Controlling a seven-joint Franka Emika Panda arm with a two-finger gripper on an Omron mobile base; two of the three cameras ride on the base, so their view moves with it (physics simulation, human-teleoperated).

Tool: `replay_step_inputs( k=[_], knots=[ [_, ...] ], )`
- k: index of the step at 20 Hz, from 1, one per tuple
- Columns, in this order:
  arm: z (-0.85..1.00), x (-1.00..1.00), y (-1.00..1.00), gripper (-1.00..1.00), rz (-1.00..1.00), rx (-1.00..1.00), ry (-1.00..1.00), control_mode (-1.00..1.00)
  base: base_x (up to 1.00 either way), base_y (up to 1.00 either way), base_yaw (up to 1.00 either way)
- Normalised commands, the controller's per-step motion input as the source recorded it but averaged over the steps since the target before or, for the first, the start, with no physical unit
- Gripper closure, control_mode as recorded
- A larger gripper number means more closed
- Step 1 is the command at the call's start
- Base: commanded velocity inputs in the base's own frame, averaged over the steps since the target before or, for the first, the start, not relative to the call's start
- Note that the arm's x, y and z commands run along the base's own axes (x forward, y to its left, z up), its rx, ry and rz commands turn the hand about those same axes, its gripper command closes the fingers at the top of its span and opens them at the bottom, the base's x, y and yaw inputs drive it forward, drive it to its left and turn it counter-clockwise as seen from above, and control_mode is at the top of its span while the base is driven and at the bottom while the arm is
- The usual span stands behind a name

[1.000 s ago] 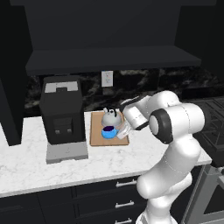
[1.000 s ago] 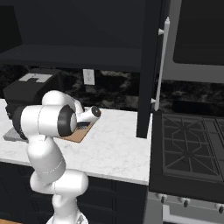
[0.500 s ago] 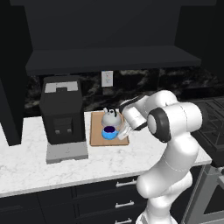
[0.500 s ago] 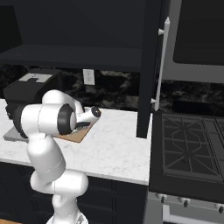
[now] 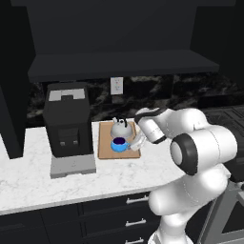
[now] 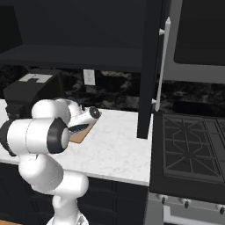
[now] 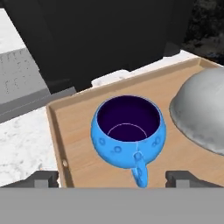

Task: Pick the kettle from the counter and place it on the tray. Then pick the mug from the cabinet and place it on the tray. Then close the cabinet doors.

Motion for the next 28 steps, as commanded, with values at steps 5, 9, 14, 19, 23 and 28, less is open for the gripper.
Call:
replay_step_inputs(
  k=[5,9,14,19,23,28],
  knots=[
    [0.65,-0.45,0.00,-1.00,-0.18,0.05,0.00,-1.00,0.00,0.00,0.00],
    [0.70,-0.51,0.00,-1.00,-0.01,0.00,0.00,-1.00,0.00,0.00,0.00],
    [0.71,-0.51,0.00,-1.00,0.00,0.00,-0.03,-1.00,0.00,0.00,0.00],
    [0.65,-0.47,0.00,-1.00,0.00,-0.01,-0.10,-1.00,0.00,0.00,0.00],
    [0.65,-0.43,0.00,-1.00,0.00,-0.06,-0.05,-1.00,0.00,0.00,0.00],
    [0.52,-0.35,0.02,-1.00,0.00,-0.12,-0.07,-1.00,0.00,0.00,0.00]
  ],
)
